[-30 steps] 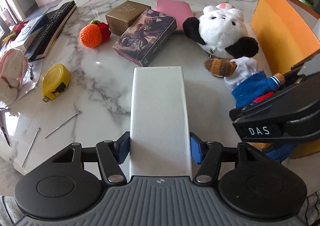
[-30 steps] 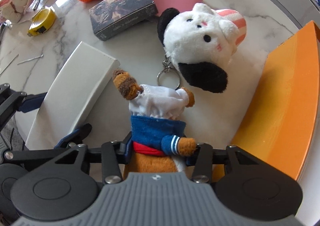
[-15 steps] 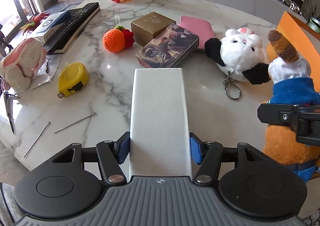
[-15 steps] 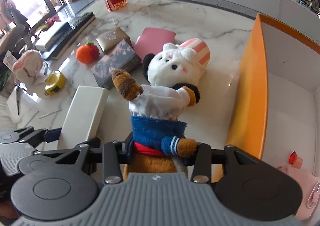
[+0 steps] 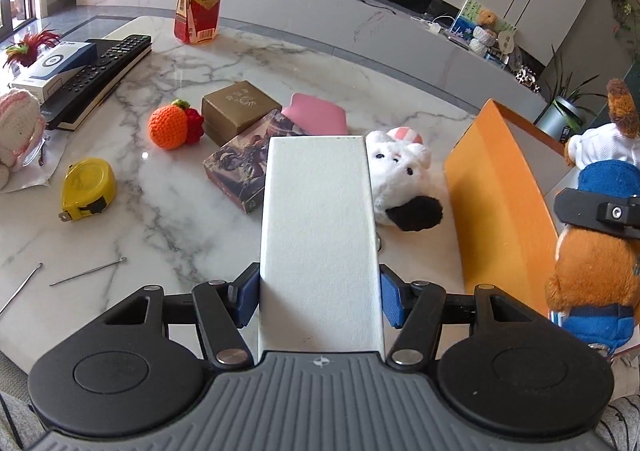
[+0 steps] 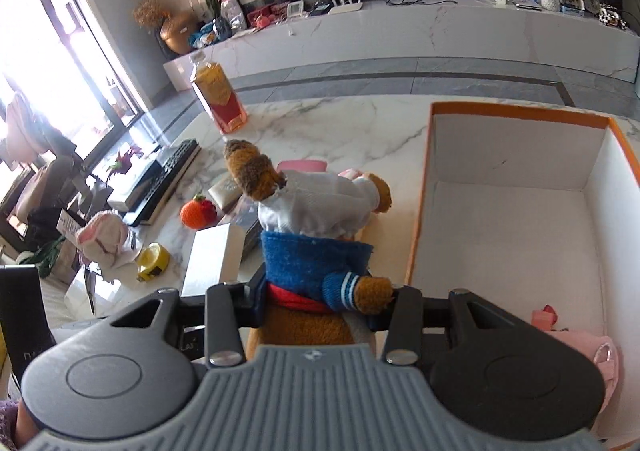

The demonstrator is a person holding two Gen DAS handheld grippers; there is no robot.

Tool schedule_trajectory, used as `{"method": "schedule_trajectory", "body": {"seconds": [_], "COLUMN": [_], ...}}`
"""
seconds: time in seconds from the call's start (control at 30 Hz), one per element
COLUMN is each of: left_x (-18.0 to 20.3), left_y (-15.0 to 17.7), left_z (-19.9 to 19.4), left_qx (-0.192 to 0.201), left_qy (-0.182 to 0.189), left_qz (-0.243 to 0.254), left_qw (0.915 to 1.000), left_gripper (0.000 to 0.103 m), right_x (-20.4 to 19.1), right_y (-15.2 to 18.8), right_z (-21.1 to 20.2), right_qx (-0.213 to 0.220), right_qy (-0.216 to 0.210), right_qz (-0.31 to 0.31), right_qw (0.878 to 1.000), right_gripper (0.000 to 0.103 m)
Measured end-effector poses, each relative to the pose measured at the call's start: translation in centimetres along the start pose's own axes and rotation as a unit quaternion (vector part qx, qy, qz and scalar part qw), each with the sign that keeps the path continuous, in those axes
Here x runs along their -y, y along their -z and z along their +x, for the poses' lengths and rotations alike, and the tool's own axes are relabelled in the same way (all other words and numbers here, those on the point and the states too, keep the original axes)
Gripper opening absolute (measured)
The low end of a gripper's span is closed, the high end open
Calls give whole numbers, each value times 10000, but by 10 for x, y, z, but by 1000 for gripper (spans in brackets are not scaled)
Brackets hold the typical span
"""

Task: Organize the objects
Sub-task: 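Lower the dog plush into the orange box and open the right gripper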

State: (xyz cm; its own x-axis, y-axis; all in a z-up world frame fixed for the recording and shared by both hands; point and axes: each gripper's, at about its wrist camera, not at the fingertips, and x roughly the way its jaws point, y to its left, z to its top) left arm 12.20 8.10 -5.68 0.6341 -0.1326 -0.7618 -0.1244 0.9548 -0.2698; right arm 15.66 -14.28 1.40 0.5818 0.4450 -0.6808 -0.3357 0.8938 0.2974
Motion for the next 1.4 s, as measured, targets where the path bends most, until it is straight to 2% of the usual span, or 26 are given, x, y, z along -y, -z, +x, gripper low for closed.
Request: {"method": "schedule_trajectory", "body": {"seconds": [0.13,0.37,0.5,0.63,0.77,0.9,1.1,1.23,1.33,1.4], "left_x": [10,25,30,31,31,32,33,35,39,41], "left_y": [1,7,9,10,7,8,9,8,7,7], "left_z": [2,9,9,9,7,10,9,3,-4,-7], "left_qx": [148,64,70,147,224,168,139,270,416,453], "left_qy": [-3,-5,8,18,86,-11,-1,37,144,211], "left_qz": [198,505,582,583,526,562,581,563,635,664], "left_qw": [9997,9987,9983,9982,9983,9983,9982,9980,9970,9965], "left_gripper": [69,69,69,70,70,70,70,70,70,70], "right_x": [20,60,77,88,95,95,93,81,89,91], "right_y": [-9,-20,-24,-21,0,18,18,18,16,17], "right_z": [-21,-36,-19,12,49,65,69,75,74,72], "right_qx": [247,421,201,-186,-751,-1195,-1529,-1502,-1473,-1389], "right_qy": [93,711,888,831,837,819,838,1054,1107,1160], "right_qz": [141,228,216,182,248,174,96,-286,224,393], "right_qw": [9996,9963,9956,9962,9933,9893,9846,9826,9826,9827], "right_gripper": [45,45,45,45,45,46,46,47,46,51]}}
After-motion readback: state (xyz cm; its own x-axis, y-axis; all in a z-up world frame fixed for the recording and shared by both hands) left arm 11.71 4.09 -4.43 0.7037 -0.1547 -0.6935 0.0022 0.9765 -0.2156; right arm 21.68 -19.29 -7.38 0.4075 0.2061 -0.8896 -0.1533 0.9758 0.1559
